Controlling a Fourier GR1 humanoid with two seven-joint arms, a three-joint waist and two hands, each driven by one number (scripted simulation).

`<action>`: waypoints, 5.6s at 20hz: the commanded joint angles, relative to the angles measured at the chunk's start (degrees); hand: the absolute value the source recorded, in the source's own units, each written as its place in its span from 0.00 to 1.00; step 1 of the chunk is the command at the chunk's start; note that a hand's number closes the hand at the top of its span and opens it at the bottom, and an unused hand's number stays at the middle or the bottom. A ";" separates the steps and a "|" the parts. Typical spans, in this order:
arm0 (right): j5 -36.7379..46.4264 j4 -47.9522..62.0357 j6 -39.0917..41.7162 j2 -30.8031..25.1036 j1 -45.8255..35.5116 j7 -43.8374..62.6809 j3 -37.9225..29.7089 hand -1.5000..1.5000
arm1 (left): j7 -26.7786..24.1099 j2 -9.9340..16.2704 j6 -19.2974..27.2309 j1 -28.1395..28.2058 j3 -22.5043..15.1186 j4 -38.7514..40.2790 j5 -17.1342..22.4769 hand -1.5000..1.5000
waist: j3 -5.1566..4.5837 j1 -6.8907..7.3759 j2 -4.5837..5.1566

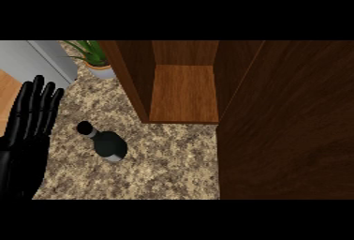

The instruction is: Pick up the wine, place it into the cabinet and close the cabinet

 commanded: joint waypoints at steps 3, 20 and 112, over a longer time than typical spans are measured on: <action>-0.14 -4.77 1.74 1.07 4.03 -0.64 3.25 0.00 | -5.69 0.67 -7.72 3.53 -4.21 -0.50 4.51 0.00 | 1.06 -0.69 0.90; -15.41 -21.96 8.50 -3.91 8.09 20.04 4.08 0.00 | 12.19 -0.90 -9.93 15.78 -19.57 -18.55 19.07 0.00 | 1.11 -0.42 0.94; -14.90 -29.60 4.52 -0.54 -7.18 42.85 0.82 0.00 | -21.84 3.22 -34.48 -3.98 14.34 53.41 11.82 0.00 | 1.07 -0.83 1.01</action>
